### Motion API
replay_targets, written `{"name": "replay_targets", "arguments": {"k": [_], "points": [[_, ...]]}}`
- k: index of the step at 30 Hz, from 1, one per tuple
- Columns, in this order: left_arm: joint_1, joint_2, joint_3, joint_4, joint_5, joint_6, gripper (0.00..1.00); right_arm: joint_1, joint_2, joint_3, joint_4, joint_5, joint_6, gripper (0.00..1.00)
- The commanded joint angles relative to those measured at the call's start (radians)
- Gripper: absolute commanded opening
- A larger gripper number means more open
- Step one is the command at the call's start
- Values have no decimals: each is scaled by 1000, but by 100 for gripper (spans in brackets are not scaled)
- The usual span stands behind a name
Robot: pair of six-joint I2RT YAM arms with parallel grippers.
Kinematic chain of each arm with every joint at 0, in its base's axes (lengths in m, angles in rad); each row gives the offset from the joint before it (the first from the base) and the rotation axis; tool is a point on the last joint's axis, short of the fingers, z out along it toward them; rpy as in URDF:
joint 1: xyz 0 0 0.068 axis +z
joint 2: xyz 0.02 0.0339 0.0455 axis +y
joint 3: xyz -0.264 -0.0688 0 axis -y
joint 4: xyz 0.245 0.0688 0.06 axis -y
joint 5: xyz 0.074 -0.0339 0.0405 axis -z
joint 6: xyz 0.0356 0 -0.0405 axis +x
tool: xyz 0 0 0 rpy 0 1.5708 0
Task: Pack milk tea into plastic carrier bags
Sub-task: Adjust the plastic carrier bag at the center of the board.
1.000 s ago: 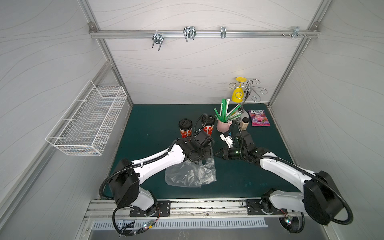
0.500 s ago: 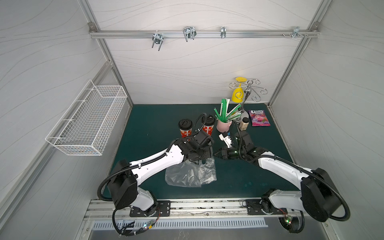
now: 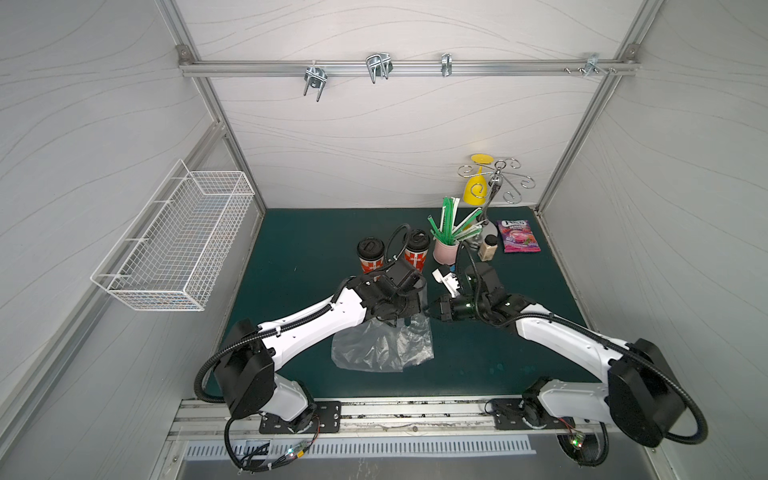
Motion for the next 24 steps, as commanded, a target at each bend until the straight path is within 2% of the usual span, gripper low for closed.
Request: {"name": "replay_targets", "arguments": {"k": [1,3,4,10,14,17,22,24], "points": [[8,-77,16,-13,8,-26,25,13,-81,74,-117,58,-25,0],[9,-114,14,-11,17,-17,37,18,-111,114,-192,79,-48,0],[9,-134,15,-17,20,-12,40,21,-125,140,-239,89,-65,0],[9,-276,35,-91,-47,9,54,34,-173,338,-577,151,-176,0],[9,-343,102,-135,-79,57,63,56,-158,488,-778,176,-252,0],[9,-338,165,-151,-72,102,87,81,-145,548,-814,166,-285,0],[-19,-285,224,-123,13,174,98,92,-112,558,-772,161,-271,0],[-33,-264,228,-111,38,192,98,93,-100,543,-736,151,-254,0]]}}
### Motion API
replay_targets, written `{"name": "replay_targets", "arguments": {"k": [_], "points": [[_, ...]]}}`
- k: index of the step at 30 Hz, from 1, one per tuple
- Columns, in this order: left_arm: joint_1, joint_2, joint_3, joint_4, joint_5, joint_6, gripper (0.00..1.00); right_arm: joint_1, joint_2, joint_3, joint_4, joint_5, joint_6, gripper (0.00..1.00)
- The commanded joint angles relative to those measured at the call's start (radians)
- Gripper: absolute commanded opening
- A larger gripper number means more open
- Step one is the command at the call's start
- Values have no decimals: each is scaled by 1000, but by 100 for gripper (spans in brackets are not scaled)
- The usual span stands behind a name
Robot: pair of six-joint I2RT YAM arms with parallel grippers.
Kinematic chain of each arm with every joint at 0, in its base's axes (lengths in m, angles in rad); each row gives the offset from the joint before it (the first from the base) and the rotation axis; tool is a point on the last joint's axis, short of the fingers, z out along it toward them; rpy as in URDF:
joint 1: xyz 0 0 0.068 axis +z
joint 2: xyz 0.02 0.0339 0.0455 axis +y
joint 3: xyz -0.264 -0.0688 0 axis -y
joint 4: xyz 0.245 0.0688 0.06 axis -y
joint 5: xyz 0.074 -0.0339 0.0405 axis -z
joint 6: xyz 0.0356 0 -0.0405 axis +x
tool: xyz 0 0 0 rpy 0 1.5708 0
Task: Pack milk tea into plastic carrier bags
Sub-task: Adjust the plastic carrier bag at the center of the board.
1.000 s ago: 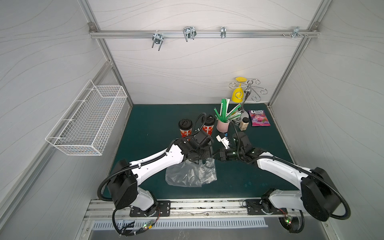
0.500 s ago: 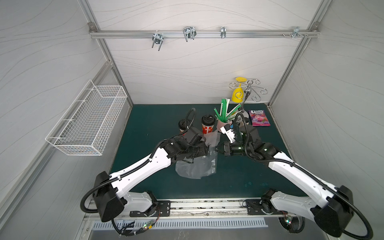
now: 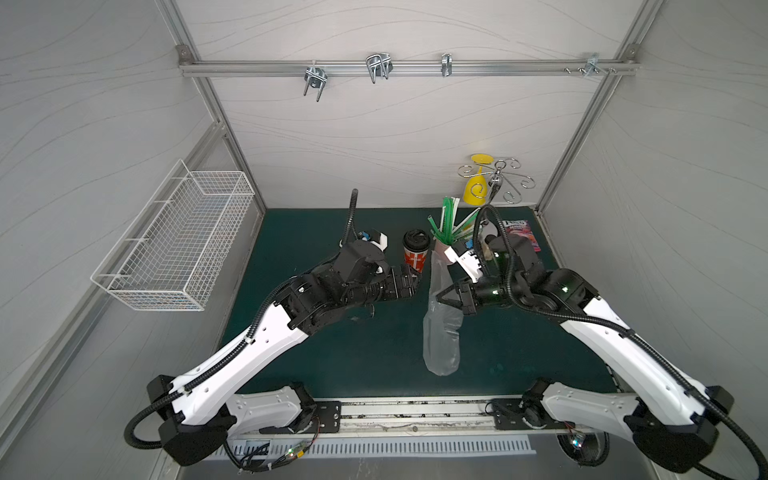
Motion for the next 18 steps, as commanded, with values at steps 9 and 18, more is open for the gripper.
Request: {"name": "replay_targets", "arguments": {"k": [9,18], "points": [[-26,82,-14,24,101,101,75,6,14,-64,73,-11,30,0],[-21,120,-15,-30,66,127,73,6,0,-92,121,-34,30,0]]}}
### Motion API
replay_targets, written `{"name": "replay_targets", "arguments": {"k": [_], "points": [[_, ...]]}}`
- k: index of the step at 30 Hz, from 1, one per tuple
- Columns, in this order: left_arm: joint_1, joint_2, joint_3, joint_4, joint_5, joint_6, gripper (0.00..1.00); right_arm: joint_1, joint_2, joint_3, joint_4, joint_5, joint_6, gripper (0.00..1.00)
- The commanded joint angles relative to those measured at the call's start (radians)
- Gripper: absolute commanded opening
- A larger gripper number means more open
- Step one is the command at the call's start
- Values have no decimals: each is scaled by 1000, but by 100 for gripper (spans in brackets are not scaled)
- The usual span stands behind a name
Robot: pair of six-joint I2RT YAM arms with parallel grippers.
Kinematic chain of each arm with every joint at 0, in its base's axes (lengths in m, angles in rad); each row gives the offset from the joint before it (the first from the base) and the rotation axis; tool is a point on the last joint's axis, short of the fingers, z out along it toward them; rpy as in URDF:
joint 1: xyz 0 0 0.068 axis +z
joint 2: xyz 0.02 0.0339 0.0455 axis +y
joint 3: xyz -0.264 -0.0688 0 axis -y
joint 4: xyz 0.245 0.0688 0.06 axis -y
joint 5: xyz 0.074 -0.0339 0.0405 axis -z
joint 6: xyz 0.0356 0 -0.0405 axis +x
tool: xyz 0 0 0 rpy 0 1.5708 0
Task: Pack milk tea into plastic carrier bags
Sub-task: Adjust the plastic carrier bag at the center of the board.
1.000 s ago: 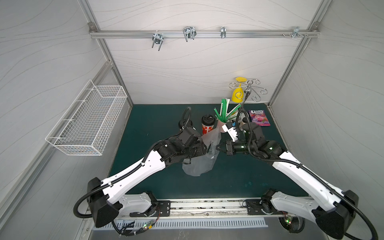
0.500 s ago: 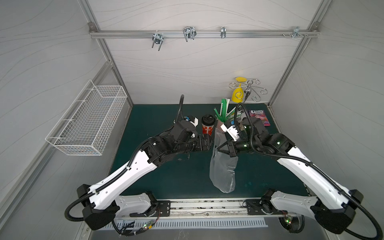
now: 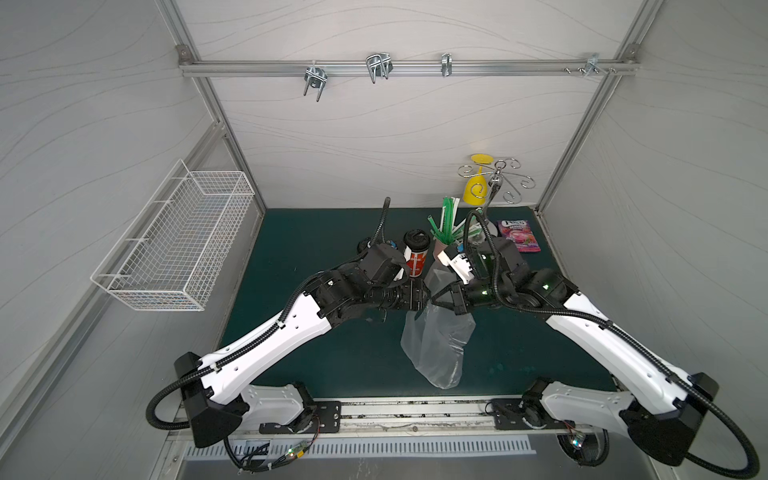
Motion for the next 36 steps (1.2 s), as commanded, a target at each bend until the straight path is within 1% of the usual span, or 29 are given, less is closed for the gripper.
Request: {"name": "replay_targets", "arguments": {"k": [1,3,5,9,12,15,18,20,21,25,28,36], "points": [[8,12,10,-25,-28,25,73,7,-29,-11,36,-25,1,0],[24,9,3,-35,-32,24,73,6,-31,-15,45,-28,-1,0],[39,7,-8,-24,-13,27,72,7,-31,-20,53,-39,-1,0],[45,21,-25,16,54,35,61,5,-29,-27,69,-48,-6,0],[45,37,-23,21,65,36,47,6,-25,-27,76,-42,-8,0],[49,36,-10,-10,40,38,30,5,-24,-21,78,-40,-8,0],[78,-6,-24,-19,39,26,12,3,-26,-16,69,-24,-12,0],[108,-51,-47,-22,37,14,2,-4,-28,-17,58,-9,-16,0],[122,-75,-59,-27,26,4,0,-10,-30,-21,54,-5,-16,0],[148,-131,-86,-39,7,-2,0,-31,-22,-25,30,-10,-32,0],[151,-135,-87,-42,7,-7,0,-38,-21,-16,10,6,-43,0],[159,-109,-74,-66,1,-35,0,-78,-23,-2,4,-2,-54,0]]}}
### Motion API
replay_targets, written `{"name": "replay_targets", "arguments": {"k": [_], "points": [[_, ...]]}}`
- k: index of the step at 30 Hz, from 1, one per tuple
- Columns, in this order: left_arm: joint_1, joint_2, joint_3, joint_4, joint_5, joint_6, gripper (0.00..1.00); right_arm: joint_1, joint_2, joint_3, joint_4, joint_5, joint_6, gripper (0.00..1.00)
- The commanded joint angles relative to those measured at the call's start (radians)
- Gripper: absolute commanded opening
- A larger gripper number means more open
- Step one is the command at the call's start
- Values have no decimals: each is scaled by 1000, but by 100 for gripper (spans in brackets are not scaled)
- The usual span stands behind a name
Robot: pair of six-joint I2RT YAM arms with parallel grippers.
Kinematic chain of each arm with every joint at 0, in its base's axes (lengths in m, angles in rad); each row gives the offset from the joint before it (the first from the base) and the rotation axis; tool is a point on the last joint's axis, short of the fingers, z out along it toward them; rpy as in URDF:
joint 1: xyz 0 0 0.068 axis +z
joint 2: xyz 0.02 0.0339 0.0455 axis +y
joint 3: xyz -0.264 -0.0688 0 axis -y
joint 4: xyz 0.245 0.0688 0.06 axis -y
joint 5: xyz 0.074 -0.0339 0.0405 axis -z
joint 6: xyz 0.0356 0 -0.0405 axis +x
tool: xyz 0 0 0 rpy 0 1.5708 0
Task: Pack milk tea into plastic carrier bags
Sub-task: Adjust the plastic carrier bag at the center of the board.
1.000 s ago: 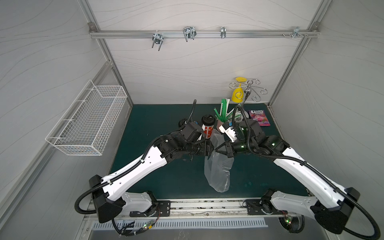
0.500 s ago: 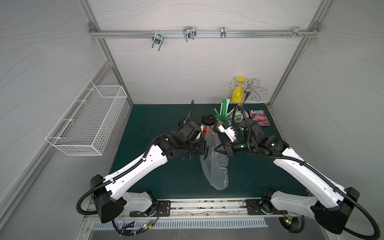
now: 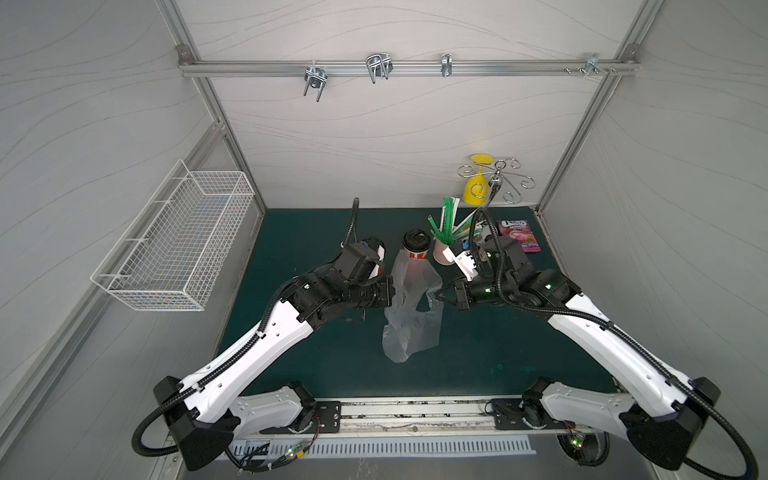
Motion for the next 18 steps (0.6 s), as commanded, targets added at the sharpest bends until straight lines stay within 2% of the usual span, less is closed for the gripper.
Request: {"name": "replay_targets", "arguments": {"k": [1,2,5,8,9,11,13,16,18], "points": [[15,3,8,-8,-17,-31,0,-12,-10,23,-15,-8,-27,0],[21,3,6,-9,-16,-33,0,-14,-10,25,-8,-16,-28,1],[42,-6,-5,-13,-17,-51,0,-18,-15,42,8,-32,-40,31],[64,-22,-22,-9,-6,-60,0,-42,-24,72,22,-32,-47,43],[71,-26,-25,-9,2,-62,0,-52,-25,77,42,-28,-39,54],[78,-34,-29,-9,11,-62,0,-60,-19,85,79,5,-25,59],[82,-46,-30,-14,14,-62,0,-60,13,108,96,70,-10,69],[88,-65,-30,-23,17,-63,0,-55,90,161,83,137,-6,74],[94,-78,-29,-29,24,-65,0,-44,143,189,76,209,-10,83]]}}
